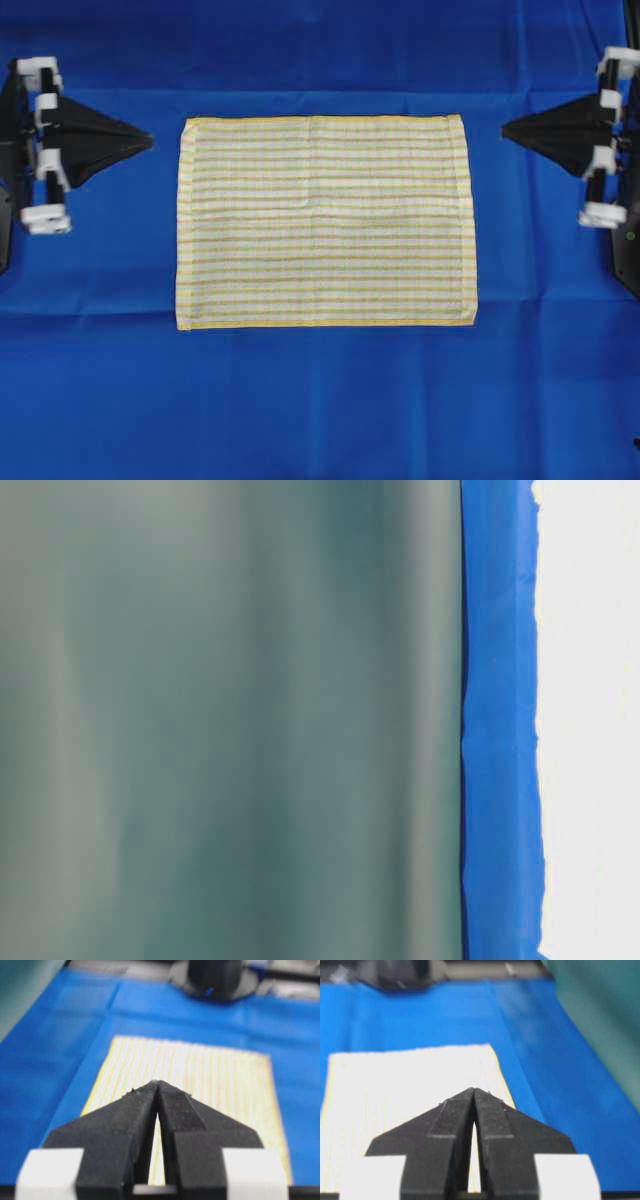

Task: Fold the yellow towel.
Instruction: 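Move both grippers to the towel's top corners and grasp them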

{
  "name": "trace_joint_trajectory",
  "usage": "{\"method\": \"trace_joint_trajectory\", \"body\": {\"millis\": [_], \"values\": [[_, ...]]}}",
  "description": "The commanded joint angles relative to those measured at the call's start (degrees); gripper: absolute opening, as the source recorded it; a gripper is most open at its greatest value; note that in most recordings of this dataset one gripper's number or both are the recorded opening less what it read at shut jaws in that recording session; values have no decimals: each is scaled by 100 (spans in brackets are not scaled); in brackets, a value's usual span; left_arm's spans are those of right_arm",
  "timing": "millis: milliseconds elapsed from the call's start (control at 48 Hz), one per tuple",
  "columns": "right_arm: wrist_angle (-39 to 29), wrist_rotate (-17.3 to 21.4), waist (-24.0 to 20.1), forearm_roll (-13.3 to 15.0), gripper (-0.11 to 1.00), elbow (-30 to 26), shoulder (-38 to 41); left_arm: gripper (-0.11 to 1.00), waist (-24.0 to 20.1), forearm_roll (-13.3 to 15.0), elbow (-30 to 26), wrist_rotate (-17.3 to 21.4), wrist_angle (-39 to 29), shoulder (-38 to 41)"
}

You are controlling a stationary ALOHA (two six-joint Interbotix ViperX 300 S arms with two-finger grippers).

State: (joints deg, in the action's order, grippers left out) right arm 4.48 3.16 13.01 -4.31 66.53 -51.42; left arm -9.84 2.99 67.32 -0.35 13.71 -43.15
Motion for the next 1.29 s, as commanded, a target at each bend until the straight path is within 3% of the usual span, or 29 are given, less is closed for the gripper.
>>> {"method": "trace_joint_trajectory", "body": {"millis": [0,83,166,333,375,437,604,791,1082,1207,1270], "values": [[-70,44,202,-35,1,-53,264,0,-272,9,-149,9,-44,334],[-114,141,439,-53,4,-35,633,1,-510,9,-158,-9,-62,659],[-114,255,650,-79,21,-44,1046,11,-694,18,-185,-9,-62,967],[-88,352,1020,-79,71,-114,2004,58,-914,9,-229,9,-18,1688],[-79,360,1125,-97,77,-141,2259,70,-932,9,-246,26,9,1881],[9,360,1274,-141,75,-193,2707,83,-967,18,-281,26,88,2180],[413,360,1477,-158,73,-316,3595,74,-1072,18,-369,26,387,2944],[598,360,1644,-167,72,-510,4351,75,-1266,9,-562,35,580,3683],[782,352,1723,-167,71,-686,4948,71,-1529,26,-703,35,659,4474],[835,343,1793,-167,63,-642,5036,57,-1529,44,-738,-9,659,4658],[835,325,1793,-158,50,-615,5036,45,-1512,44,-738,-9,659,4693]]}}
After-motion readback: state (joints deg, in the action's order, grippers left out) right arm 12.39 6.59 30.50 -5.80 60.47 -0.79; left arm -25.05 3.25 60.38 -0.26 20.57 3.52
